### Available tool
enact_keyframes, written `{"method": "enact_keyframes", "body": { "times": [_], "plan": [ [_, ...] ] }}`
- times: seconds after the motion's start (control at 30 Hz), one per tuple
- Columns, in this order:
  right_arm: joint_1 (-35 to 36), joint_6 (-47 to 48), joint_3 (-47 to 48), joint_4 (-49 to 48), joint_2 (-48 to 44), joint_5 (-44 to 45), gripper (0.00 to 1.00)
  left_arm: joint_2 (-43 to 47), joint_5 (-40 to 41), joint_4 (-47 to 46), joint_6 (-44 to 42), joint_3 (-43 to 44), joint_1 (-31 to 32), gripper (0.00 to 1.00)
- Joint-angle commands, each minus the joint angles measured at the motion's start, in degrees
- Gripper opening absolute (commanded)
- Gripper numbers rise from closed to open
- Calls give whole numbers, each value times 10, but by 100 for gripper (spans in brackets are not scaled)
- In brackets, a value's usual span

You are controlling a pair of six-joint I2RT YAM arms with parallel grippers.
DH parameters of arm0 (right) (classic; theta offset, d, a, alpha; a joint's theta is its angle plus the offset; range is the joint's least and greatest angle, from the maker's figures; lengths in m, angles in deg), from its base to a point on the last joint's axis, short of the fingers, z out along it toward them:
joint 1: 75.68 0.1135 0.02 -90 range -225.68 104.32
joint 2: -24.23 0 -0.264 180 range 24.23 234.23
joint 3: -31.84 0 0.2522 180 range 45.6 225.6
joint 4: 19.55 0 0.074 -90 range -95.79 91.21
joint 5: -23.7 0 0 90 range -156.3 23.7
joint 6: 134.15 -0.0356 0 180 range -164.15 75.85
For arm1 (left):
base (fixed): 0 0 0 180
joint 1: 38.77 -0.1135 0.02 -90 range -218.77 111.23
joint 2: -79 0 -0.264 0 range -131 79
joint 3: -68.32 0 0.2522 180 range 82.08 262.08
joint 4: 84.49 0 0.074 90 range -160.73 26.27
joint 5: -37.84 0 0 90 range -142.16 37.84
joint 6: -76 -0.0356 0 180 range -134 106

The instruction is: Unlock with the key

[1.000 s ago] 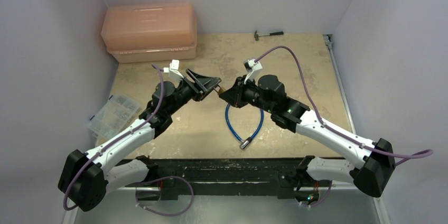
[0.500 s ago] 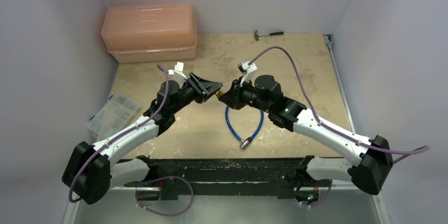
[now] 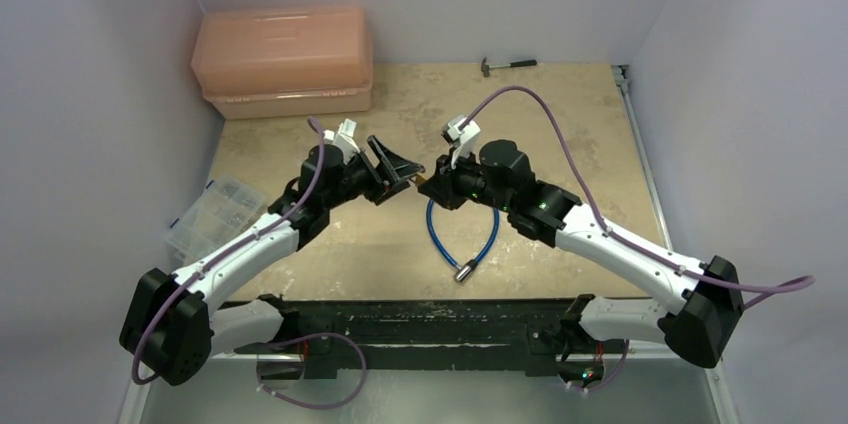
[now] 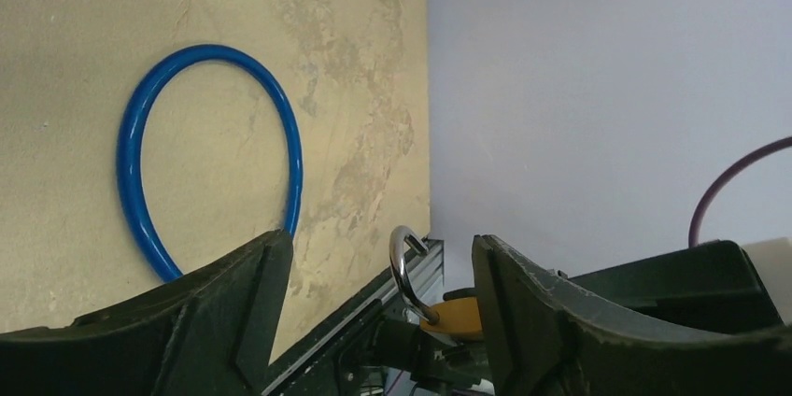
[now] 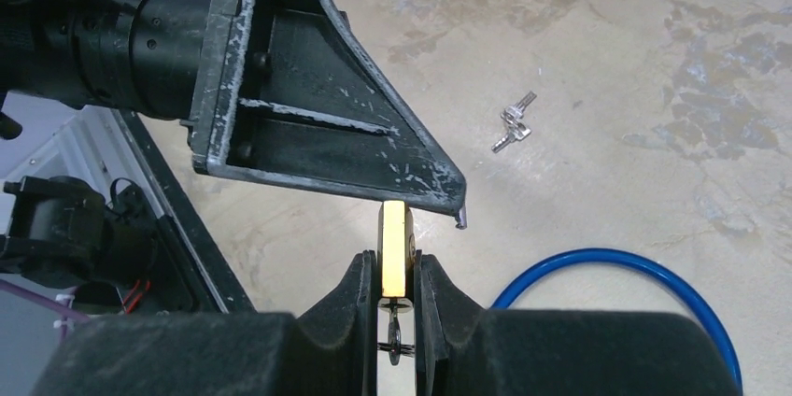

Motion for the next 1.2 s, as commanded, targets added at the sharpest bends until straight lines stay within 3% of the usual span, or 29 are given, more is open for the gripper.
{"method": "enact_keyframes", "body": {
  "times": [0.0,0.17,0.5,0.83,1.17],
  "plan": [
    [-2,2,2,-31,-46,-27,0,35,-63,-16,-67,27,-32,75],
    [-2,-23,-16,-36,-97,-95,0,63,-129,-66,-119,32,-80,72],
    [-5,-102,-3,-54,-132,-239,0,113,-247,-255,-200,26,-83,71],
    [-19,-174,0,-145,-129,-294,0,114,-321,-332,-161,36,-83,65],
    [-53,-197,16,-176,-105,-282,0,110,-387,-451,-65,5,-83,66]
  ]
}}
